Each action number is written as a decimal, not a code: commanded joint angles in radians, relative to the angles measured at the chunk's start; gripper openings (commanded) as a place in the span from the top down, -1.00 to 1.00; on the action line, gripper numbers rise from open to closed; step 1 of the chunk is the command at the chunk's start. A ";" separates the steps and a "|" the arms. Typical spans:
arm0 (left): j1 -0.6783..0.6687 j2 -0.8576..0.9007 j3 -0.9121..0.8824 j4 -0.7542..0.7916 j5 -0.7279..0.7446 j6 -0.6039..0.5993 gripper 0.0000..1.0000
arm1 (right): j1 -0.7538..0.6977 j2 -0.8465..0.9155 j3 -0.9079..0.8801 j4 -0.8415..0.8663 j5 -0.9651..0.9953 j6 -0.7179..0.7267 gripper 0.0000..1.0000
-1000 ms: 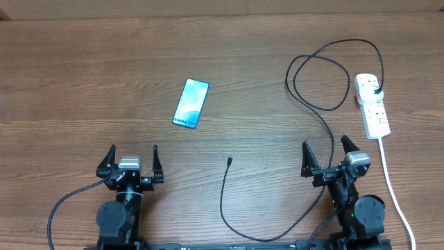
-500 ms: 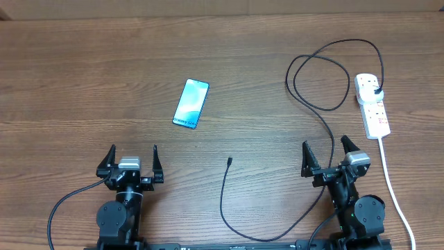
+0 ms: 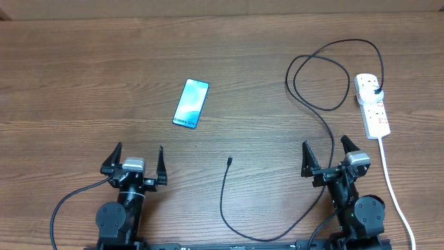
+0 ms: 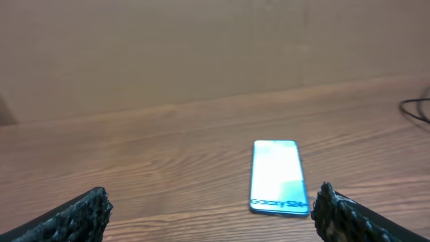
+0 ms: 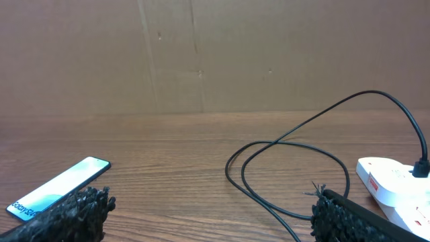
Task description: Plug charger to phone and switch on socket
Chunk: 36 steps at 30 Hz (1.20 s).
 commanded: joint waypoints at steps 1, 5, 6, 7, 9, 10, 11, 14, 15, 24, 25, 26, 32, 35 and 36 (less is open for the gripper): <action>0.007 -0.006 0.018 -0.001 0.124 -0.058 -1.00 | 0.005 -0.008 -0.012 0.004 -0.003 -0.002 -0.99; 0.007 0.001 0.084 -0.039 0.203 -0.189 -1.00 | 0.005 -0.008 -0.012 0.004 -0.003 -0.002 -1.00; 0.007 0.006 0.111 -0.046 0.216 -0.214 -0.99 | 0.005 -0.008 -0.012 0.004 -0.003 -0.002 -1.00; 0.007 0.014 0.138 -0.054 0.223 -0.231 -1.00 | 0.005 -0.008 -0.012 0.004 -0.003 -0.002 -1.00; 0.007 0.042 0.212 -0.077 0.255 -0.243 -1.00 | 0.005 -0.008 -0.012 0.004 -0.003 -0.002 -1.00; 0.007 0.063 0.261 -0.092 0.273 -0.243 -1.00 | 0.005 -0.008 -0.012 0.003 -0.003 -0.002 -1.00; 0.007 0.086 0.306 -0.105 0.289 -0.243 -1.00 | 0.005 -0.008 -0.012 0.004 -0.003 -0.002 -1.00; 0.007 0.192 0.481 -0.153 0.336 -0.243 -1.00 | 0.005 -0.008 -0.012 0.004 -0.003 -0.002 -1.00; 0.007 0.233 0.541 -0.172 0.350 -0.243 -0.99 | 0.005 -0.008 -0.012 0.004 -0.003 -0.002 -1.00; 0.007 0.759 1.236 -0.547 0.526 -0.157 -1.00 | 0.005 -0.008 -0.012 0.004 -0.003 -0.002 -1.00; 0.007 0.814 1.309 -0.598 0.534 -0.147 -1.00 | 0.005 -0.008 -0.012 0.003 -0.003 -0.002 -1.00; 0.007 0.878 1.392 -0.656 0.541 -0.132 -1.00 | 0.005 -0.008 -0.012 0.004 -0.003 -0.002 -1.00; 0.005 1.191 1.774 -0.913 0.550 -0.055 -0.99 | 0.005 -0.008 -0.012 0.004 -0.003 -0.002 -1.00; 0.005 1.314 1.872 -0.975 0.547 -0.048 -0.99 | 0.005 -0.008 -0.012 0.004 -0.003 -0.002 -1.00; 0.005 1.349 1.885 -0.985 0.548 -0.048 -0.99 | 0.005 -0.008 -0.012 0.004 -0.003 -0.002 -1.00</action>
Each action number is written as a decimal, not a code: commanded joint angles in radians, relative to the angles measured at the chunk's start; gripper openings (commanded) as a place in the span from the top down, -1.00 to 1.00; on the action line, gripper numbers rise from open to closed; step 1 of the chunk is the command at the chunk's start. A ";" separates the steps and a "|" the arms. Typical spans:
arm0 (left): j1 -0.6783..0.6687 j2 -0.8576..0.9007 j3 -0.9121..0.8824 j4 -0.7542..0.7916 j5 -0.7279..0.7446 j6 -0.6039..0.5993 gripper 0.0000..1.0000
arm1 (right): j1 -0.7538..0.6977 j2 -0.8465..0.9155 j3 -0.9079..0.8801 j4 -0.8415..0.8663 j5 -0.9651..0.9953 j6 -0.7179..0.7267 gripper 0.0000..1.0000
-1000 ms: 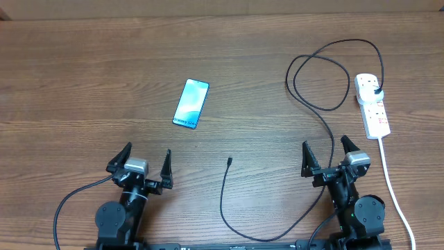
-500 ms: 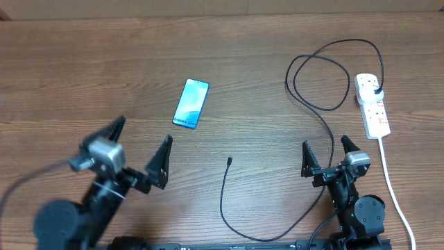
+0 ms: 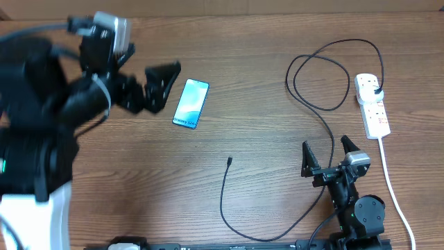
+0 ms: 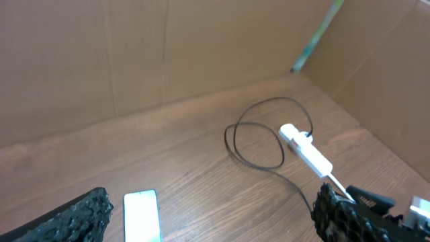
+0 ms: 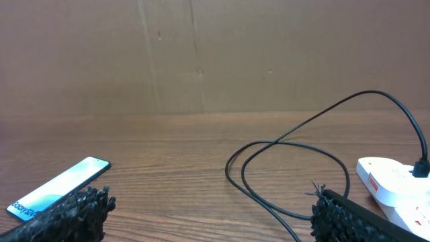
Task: Plug charger to phone and switch on socket
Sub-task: 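Raise the left arm and move its gripper over the phone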
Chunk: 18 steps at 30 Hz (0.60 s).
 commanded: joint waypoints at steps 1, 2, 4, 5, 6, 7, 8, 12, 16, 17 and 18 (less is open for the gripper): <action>0.005 0.107 0.063 -0.027 0.025 0.039 -0.99 | 0.005 -0.008 -0.012 0.004 -0.002 -0.002 -1.00; 0.005 0.136 0.062 -0.032 0.030 0.033 -0.99 | 0.005 -0.008 -0.012 0.004 -0.002 -0.002 -1.00; 0.005 0.188 0.062 -0.051 0.043 0.032 -0.99 | 0.005 -0.008 -0.012 0.004 -0.002 -0.002 -1.00; 0.005 0.211 0.062 -0.061 0.048 0.032 -0.99 | 0.005 -0.008 -0.012 0.004 -0.002 -0.002 -1.00; 0.005 0.238 0.062 -0.070 0.051 0.031 -0.99 | 0.005 -0.008 -0.012 0.004 -0.002 -0.002 -1.00; 0.005 0.265 0.061 -0.076 0.053 0.027 -0.99 | 0.005 -0.008 -0.012 0.004 -0.002 -0.002 -1.00; 0.005 0.288 0.061 -0.080 0.053 0.020 -0.99 | 0.005 -0.008 -0.012 0.004 -0.002 -0.002 -1.00; 0.005 0.385 0.061 -0.087 0.053 -0.046 -0.99 | 0.005 -0.008 -0.012 0.004 -0.002 -0.002 -1.00; 0.005 0.471 0.061 -0.085 0.055 -0.106 -0.99 | 0.005 -0.008 -0.012 0.004 -0.003 -0.002 -1.00; 0.005 0.492 0.061 -0.084 0.056 -0.107 -0.99 | 0.005 -0.008 -0.012 0.004 -0.002 -0.002 -1.00; 0.005 0.516 0.061 -0.085 0.051 -0.106 -0.99 | 0.005 -0.008 -0.012 0.004 -0.002 -0.002 -1.00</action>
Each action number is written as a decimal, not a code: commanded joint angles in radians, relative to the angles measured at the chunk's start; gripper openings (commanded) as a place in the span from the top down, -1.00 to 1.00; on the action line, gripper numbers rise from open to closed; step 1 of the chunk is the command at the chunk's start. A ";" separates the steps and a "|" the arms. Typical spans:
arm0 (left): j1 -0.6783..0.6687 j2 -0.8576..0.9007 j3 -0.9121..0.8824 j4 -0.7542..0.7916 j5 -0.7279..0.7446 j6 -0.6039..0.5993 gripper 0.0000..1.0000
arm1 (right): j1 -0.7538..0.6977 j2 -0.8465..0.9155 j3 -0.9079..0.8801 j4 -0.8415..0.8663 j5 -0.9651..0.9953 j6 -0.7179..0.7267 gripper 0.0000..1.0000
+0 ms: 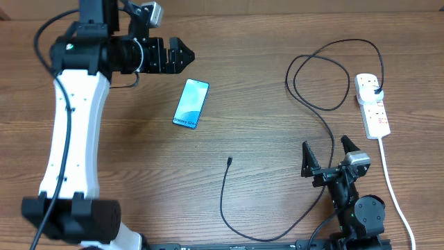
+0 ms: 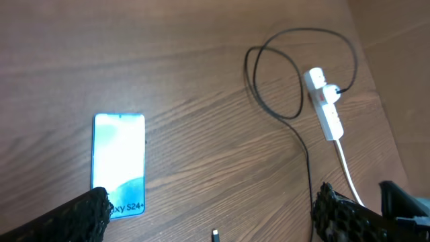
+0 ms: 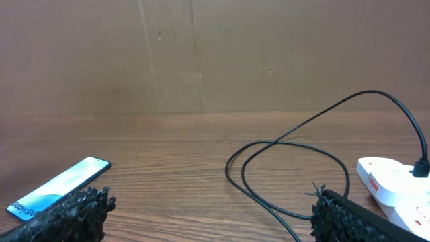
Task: Plug charger to phone and switch on socket
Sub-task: 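Raise the left arm and move its gripper over the phone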
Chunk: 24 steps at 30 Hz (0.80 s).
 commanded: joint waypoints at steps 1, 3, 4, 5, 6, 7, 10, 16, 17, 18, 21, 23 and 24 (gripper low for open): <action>0.005 0.059 0.019 -0.002 0.014 -0.042 -0.99 | 0.005 -0.008 -0.012 0.004 -0.003 -0.001 -1.00; 0.005 0.096 0.019 0.000 0.014 -0.042 -1.00 | 0.005 -0.008 -0.012 0.004 -0.002 -0.001 -1.00; 0.005 0.116 0.019 0.001 0.014 -0.042 -1.00 | 0.005 -0.008 -0.012 0.004 -0.002 -0.001 -1.00; 0.005 0.132 0.019 0.001 0.014 -0.042 -0.94 | 0.005 -0.008 -0.012 0.004 -0.002 -0.001 -1.00; 0.005 0.151 0.019 0.001 0.014 -0.042 -0.88 | 0.005 -0.008 -0.012 0.004 -0.002 -0.001 -1.00; 0.005 0.170 0.019 0.000 0.014 -0.042 -0.84 | 0.005 -0.008 -0.012 0.004 -0.002 -0.001 -1.00; 0.005 0.224 0.019 -0.003 0.014 -0.042 -0.75 | 0.005 -0.008 -0.012 0.004 -0.002 -0.001 -1.00; -0.002 0.330 0.019 -0.030 0.014 -0.041 -0.68 | 0.005 -0.008 -0.012 0.004 -0.002 -0.001 -1.00; -0.005 0.344 0.019 -0.030 0.014 -0.041 -0.68 | 0.005 -0.008 -0.012 0.004 -0.002 -0.001 -1.00; -0.008 0.359 0.019 -0.029 0.013 -0.041 -0.68 | 0.005 -0.008 -0.012 0.004 -0.002 -0.001 -1.00; -0.016 0.393 0.019 -0.027 -0.009 -0.042 -1.00 | 0.005 -0.008 -0.012 0.004 -0.002 -0.001 -1.00; -0.022 0.412 0.019 -0.025 -0.034 -0.042 -1.00 | 0.005 -0.008 -0.012 0.004 -0.002 -0.001 -1.00; -0.026 0.418 0.019 -0.024 -0.050 -0.042 -1.00 | 0.005 -0.008 -0.012 0.004 -0.002 -0.001 -1.00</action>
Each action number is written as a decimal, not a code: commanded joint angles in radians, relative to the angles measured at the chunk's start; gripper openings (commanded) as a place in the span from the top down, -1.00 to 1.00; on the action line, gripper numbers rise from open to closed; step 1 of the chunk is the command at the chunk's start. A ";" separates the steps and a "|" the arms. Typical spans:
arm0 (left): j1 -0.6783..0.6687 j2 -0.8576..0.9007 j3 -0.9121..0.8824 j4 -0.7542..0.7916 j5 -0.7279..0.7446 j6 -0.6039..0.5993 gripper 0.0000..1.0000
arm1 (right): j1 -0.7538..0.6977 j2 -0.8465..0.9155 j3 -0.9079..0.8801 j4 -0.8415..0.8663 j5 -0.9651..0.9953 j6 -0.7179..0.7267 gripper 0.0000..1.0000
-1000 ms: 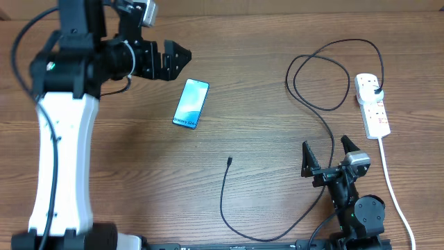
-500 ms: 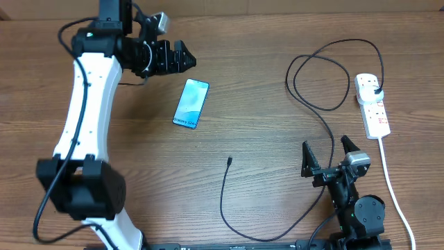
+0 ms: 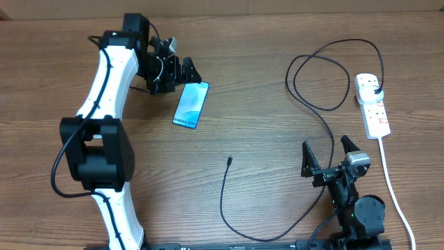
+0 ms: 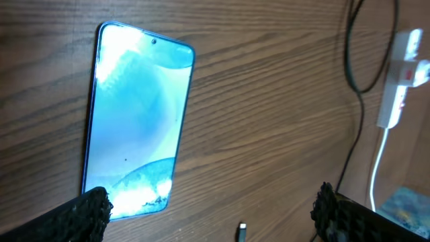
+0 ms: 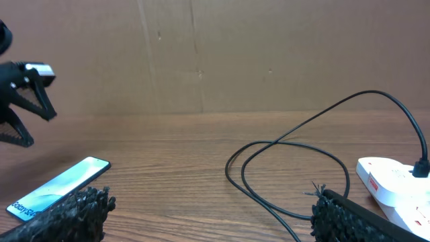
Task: Plug charger to phone and switch on socket
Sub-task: 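Raise the left arm and move its gripper over the phone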
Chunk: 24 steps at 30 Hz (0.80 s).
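Observation:
A blue-screened phone (image 3: 191, 103) lies flat on the wood table, also in the left wrist view (image 4: 136, 121) and the right wrist view (image 5: 57, 187). My left gripper (image 3: 186, 73) hangs open just behind the phone's far end. The black charger cable (image 3: 326, 125) loops from the white socket strip (image 3: 372, 104) to its free plug tip (image 3: 229, 162), which shows at the bottom of the left wrist view (image 4: 241, 232). My right gripper (image 3: 327, 158) rests open near the front edge, right of the plug tip.
The wood table (image 3: 263, 42) ends at a cardboard wall (image 5: 215, 54) behind. The strip's white lead (image 3: 392, 187) runs toward the front right edge. My left arm (image 3: 104, 90) stretches from the front left up to the phone.
My left gripper has come lower and closer to the phone, which now fills much of its view. The right arm, cable and strip have not moved.
Both grippers rested open at the front edge. The left arm then stood raised at the far left, then reached over the table left of the phone, and now hangs open close behind the phone. The right arm stayed parked throughout.

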 commanded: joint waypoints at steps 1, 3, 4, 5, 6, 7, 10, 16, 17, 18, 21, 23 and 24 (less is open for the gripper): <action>-0.018 0.029 0.018 0.006 -0.053 -0.003 -1.00 | 0.005 -0.008 -0.011 0.004 -0.002 -0.001 -1.00; -0.024 0.035 0.018 0.008 -0.087 -0.003 -1.00 | 0.005 -0.008 -0.011 0.004 -0.002 -0.001 -1.00; -0.027 0.035 0.018 0.009 -0.101 -0.003 -1.00 | 0.005 -0.008 -0.011 0.004 -0.002 -0.001 -1.00; -0.030 0.035 0.018 0.011 -0.118 -0.003 -1.00 | 0.005 -0.008 -0.011 0.004 -0.002 -0.001 -1.00; -0.034 0.035 0.018 0.016 -0.133 -0.003 -1.00 | 0.005 -0.008 -0.011 0.004 -0.002 -0.001 -1.00; -0.037 0.035 0.018 0.020 -0.144 -0.003 -1.00 | 0.005 -0.008 -0.011 0.004 -0.002 -0.001 -1.00; -0.046 0.035 0.018 0.034 -0.185 -0.003 -1.00 | 0.005 -0.008 -0.011 0.004 -0.002 -0.001 -1.00; -0.074 0.035 0.018 0.061 -0.260 -0.038 -1.00 | 0.005 -0.008 -0.011 0.002 -0.002 -0.001 -1.00; -0.080 0.035 0.018 0.065 -0.262 -0.039 -1.00 | 0.005 -0.008 -0.011 0.001 -0.002 -0.001 -1.00; -0.083 0.035 0.018 0.068 -0.262 -0.038 -1.00 | 0.005 -0.008 -0.011 0.001 -0.002 -0.001 -1.00; -0.090 0.035 0.018 0.069 -0.263 -0.037 -0.99 | 0.005 -0.008 -0.011 0.001 -0.002 -0.001 -1.00; -0.090 0.035 0.018 0.066 -0.263 -0.037 -1.00 | 0.005 -0.008 -0.011 0.001 -0.002 -0.001 -1.00; -0.090 0.035 0.018 0.064 -0.263 -0.037 -1.00 | 0.005 -0.008 -0.011 0.001 -0.002 -0.001 -1.00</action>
